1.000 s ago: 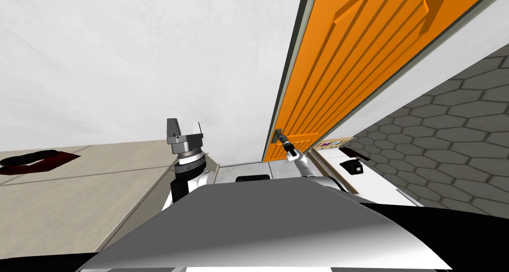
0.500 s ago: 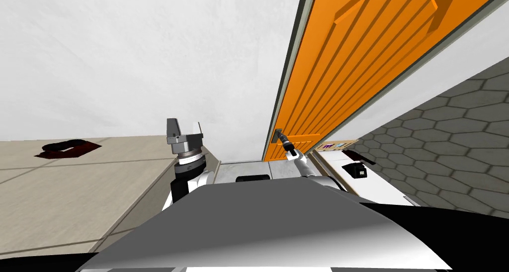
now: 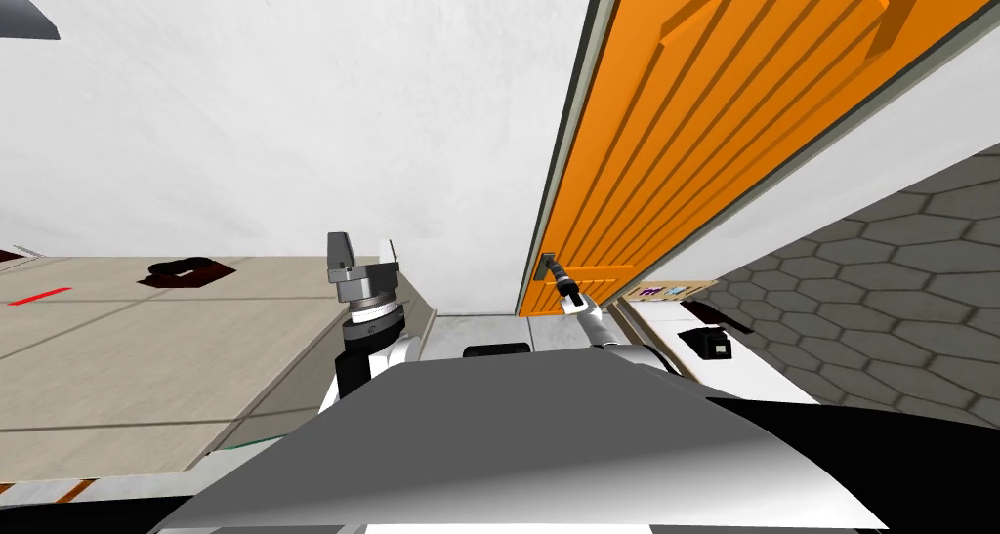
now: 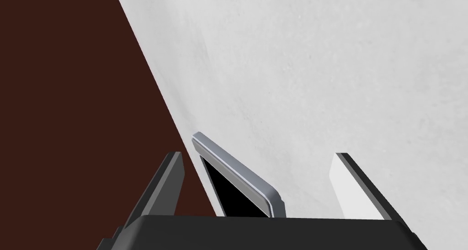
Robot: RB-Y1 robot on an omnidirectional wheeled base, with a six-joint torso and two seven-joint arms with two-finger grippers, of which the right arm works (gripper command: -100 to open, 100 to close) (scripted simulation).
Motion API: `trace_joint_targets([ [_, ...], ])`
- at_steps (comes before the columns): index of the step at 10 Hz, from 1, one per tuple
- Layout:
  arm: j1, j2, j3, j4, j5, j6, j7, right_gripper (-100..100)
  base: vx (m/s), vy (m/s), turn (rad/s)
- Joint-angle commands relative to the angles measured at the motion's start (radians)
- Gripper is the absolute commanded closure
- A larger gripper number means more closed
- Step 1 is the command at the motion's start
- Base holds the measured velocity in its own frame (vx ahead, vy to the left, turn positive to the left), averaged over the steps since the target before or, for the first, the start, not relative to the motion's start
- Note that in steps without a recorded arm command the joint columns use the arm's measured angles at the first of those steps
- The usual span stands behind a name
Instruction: Pull the door open
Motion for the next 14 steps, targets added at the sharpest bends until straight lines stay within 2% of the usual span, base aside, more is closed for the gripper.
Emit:
trace_joint_targets([
  [1,0.003,-0.004,0.001,-0.012,-0.017,0.007,-0.04,100,-0.062,-0.053,0.073],
  [2,0.002,-0.004,0.003,-0.011,-0.045,0.01,-0.071,100,-0.055,-0.05,0.103],
  [3,0.002,-0.004,0.003,-0.011,-0.045,0.01,-0.079,100,-0.04,-0.036,0.062],
  [5,-0.001,-0.003,0.008,-0.01,-0.101,0.015,-0.145,100,-0.061,-0.055,0.135],
  [6,-0.001,-0.003,0.008,-0.01,-0.101,0.015,-0.156,100,-0.059,-0.044,0.07],
  [8,-0.003,-0.002,0.012,-0.01,-0.16,0.021,-0.221,100,-0.061,-0.049,0.119],
  [9,-0.003,-0.002,0.012,-0.01,-0.16,0.021,-0.236,100,-0.06,-0.044,0.08],
  [11,-0.005,-0.002,0.017,-0.009,-0.219,0.027,-0.3,100,-0.078,-0.064,0.137],
  [12,-0.005,-0.002,0.017,-0.009,-0.219,0.027,-0.315,100,-0.064,-0.038,0.084],
  [14,-0.007,-0.001,0.021,-0.008,-0.28,0.032,-0.378,100,-0.074,-0.035,0.137],
])
